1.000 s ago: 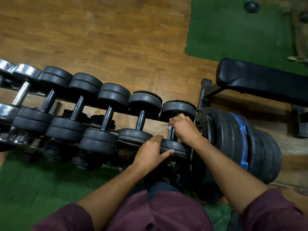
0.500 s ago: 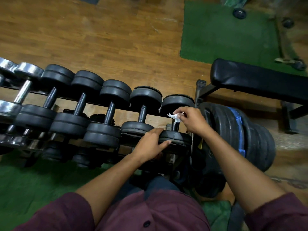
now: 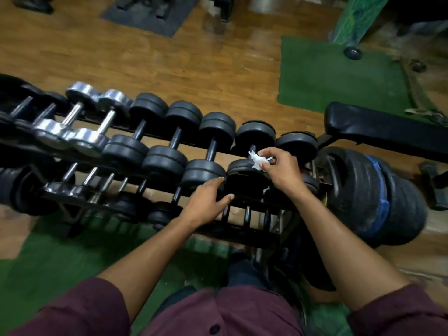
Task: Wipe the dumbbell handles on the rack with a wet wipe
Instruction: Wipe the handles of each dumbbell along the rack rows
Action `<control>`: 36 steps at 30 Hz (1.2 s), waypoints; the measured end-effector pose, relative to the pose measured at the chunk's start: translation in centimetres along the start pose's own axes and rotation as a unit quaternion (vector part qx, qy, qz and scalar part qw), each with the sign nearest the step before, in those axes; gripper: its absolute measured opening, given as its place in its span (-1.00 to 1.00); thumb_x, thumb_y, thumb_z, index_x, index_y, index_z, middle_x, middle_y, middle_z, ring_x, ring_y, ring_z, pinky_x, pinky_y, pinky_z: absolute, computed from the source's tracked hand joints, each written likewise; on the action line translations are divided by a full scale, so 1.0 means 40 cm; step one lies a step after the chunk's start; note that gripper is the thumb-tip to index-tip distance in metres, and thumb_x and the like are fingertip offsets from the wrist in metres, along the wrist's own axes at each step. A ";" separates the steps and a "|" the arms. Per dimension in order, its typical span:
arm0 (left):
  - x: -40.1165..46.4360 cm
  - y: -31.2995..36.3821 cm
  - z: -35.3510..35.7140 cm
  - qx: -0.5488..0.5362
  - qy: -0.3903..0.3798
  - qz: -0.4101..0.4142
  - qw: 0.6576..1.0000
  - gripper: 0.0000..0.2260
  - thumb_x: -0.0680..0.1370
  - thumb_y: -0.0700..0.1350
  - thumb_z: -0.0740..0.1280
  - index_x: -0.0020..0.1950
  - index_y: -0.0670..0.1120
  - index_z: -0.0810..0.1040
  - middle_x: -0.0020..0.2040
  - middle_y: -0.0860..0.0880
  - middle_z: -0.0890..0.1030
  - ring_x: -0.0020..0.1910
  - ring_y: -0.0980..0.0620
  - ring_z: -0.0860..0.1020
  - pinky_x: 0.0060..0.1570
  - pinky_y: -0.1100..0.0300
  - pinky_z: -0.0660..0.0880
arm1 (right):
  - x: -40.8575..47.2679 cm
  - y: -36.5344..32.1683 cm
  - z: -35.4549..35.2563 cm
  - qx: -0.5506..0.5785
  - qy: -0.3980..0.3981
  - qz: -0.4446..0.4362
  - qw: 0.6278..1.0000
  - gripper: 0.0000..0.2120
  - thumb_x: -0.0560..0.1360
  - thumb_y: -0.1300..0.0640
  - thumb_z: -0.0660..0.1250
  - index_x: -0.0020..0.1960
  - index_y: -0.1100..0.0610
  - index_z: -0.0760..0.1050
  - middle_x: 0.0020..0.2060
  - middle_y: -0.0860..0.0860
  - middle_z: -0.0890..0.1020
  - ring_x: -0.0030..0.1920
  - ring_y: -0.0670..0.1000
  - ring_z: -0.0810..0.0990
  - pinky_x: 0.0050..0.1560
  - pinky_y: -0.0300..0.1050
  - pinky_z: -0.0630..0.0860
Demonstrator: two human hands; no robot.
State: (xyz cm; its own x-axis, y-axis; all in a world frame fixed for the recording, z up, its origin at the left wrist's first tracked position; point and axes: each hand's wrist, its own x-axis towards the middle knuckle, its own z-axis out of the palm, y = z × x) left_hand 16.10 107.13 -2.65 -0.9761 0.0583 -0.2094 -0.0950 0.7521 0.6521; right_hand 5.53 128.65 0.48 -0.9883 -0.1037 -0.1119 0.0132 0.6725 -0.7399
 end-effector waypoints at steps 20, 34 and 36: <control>-0.444 -0.591 -0.398 -0.024 0.136 -0.267 0.954 -0.29 0.58 0.22 0.36 0.58 -0.16 0.30 0.55 -0.15 0.38 0.52 -0.11 0.34 0.51 0.04 0.26 | -0.124 -0.564 0.710 -0.046 -0.227 -0.196 0.953 -0.92 0.53 0.09 0.38 0.02 -0.02 0.61 -0.07 -0.05 0.61 -0.09 -0.06 0.57 -0.10 -0.17 0.41; -0.381 -0.874 -0.648 -0.061 0.129 -0.367 0.919 -0.35 0.62 0.16 0.35 0.60 -0.12 0.25 0.57 -0.13 0.33 0.54 -0.11 0.30 0.49 0.07 0.23 | 0.071 -0.782 1.126 -0.066 -0.337 -0.203 0.917 -0.97 0.51 0.05 0.36 -0.11 -0.02 0.56 -0.15 -0.07 0.62 -0.14 -0.07 0.58 -0.10 -0.11 0.50; -0.352 -0.912 -0.676 -0.066 0.122 -0.375 0.917 -0.33 0.62 0.16 0.35 0.61 -0.13 0.23 0.58 -0.14 0.32 0.55 -0.11 0.29 0.50 0.06 0.21 | 0.098 -0.803 1.175 -0.067 -0.346 -0.200 0.914 -0.96 0.50 0.06 0.36 -0.12 -0.01 0.56 -0.17 -0.07 0.61 -0.14 -0.07 0.58 -0.07 -0.06 0.55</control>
State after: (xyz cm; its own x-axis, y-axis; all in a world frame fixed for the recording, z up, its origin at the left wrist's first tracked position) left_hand 28.01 61.12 -3.77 -0.6402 -0.6026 -0.4765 -0.7640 0.4341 0.4774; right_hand 8.37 72.20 -7.38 -0.5771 -0.7685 -0.2763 -0.3927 0.5577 -0.7313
